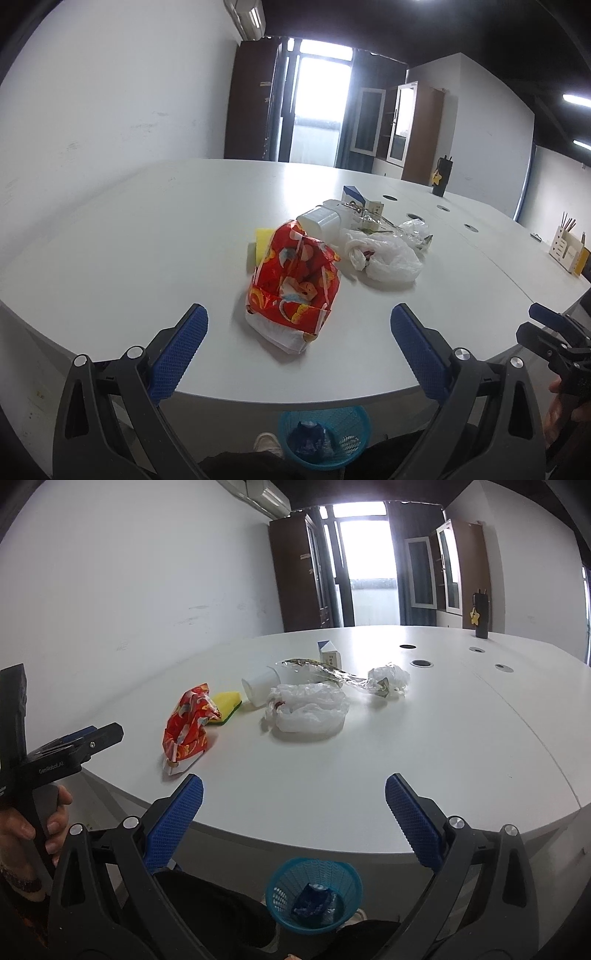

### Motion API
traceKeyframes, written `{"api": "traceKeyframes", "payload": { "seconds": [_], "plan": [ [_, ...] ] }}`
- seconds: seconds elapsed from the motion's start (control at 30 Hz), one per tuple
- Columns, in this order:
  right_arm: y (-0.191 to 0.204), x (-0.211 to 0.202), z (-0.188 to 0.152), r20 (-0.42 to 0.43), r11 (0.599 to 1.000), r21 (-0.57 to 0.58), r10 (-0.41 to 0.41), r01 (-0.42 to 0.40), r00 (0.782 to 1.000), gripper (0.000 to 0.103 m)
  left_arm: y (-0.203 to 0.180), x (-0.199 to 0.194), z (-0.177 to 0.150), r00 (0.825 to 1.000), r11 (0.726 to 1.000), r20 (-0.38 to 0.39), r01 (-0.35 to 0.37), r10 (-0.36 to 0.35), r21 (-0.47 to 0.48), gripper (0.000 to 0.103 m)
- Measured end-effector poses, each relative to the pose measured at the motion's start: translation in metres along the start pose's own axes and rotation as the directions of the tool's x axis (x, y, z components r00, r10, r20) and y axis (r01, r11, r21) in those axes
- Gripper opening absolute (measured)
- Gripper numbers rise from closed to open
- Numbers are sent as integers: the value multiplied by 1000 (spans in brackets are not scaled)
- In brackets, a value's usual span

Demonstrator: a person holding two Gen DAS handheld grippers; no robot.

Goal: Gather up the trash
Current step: 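Raise both open tools back toward the remaining trash on the table, then close the left tool on the red snack wrapper while the right tool grasps the white bag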

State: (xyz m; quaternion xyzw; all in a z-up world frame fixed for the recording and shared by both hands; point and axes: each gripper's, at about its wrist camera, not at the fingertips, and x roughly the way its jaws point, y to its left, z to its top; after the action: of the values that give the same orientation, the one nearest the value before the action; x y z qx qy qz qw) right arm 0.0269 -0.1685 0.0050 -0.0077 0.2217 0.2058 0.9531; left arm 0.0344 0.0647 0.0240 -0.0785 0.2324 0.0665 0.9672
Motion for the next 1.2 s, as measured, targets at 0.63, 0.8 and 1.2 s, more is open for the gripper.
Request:
{"api": "traceKeyframes", "payload": {
  "seconds": [0.63,0.8,1.2],
  "plan": [
    [-18,89,63,-74,1000,-3,-18,17,997,94,-15,73,19,997,995,-59,-45,50,90,97],
    [-25,125,80,-123,1000,-6,-21,20,992,94,-11,92,8,993,996,-110,-40,50,85,97],
    [-49,211,93,-292,999,47,2,12,957,89,0,106,-2,990,995,-128,-54,65,90,94]
  ]
}}
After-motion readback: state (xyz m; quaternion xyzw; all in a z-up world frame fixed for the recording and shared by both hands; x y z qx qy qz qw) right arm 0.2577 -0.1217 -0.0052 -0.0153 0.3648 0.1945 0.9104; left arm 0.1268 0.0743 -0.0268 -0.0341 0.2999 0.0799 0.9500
